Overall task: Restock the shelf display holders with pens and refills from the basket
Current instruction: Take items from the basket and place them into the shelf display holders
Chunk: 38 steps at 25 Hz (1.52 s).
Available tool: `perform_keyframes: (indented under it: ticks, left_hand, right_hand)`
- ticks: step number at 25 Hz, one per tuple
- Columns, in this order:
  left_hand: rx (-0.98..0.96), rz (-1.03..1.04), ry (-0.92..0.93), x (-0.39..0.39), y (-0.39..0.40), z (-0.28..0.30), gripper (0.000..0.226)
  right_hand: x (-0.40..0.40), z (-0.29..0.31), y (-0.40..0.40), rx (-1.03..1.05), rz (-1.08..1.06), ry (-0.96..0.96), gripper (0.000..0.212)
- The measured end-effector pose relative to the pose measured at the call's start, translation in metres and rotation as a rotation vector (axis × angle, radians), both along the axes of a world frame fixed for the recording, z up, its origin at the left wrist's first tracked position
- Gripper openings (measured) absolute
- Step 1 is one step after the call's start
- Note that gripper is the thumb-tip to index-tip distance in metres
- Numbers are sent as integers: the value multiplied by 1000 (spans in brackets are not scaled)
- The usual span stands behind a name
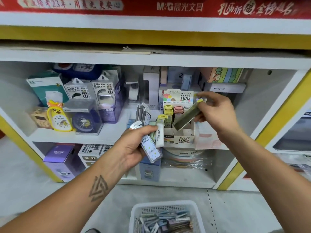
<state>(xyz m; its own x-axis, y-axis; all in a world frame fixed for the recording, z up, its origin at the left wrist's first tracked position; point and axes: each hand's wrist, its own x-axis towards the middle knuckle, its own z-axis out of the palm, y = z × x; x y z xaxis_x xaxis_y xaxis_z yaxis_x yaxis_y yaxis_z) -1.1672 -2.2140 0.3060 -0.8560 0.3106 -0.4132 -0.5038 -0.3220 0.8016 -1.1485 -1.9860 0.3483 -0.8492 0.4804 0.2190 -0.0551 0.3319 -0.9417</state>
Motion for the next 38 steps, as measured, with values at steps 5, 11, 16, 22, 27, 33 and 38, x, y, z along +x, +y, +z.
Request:
perform_keyframes:
  ticks: [5,11,16,22,27,33,38]
  left_hand:
    - [-58,70,35,-8,-1,2,40]
    - [-80,102,61,-16,-1,1,40]
    - [-105,90,93,-17,2,-2,36]
    - [-136,55,104,-12,9,1,35]
    - [-127,27,107,-9,15,0,36]
    - [-60,-47,46,-2,27,-3,23]
    - [-35,-125,-15,3,25,0,29]
  right_hand:
    - [-10,-4,-4,340,46,-137,15]
    - [-26,-13,-5,398,125,-209,18]
    - [-31,-25,-16,612,166,-126,11]
    - [-34,-38,-30,968,289,-46,13]
    - [-22,-26,-36,64,280,-196,16]
    - [-15,-20,-35,-208,256,-254,4]
    - [-21,-18,-22,-167,47,-147,10]
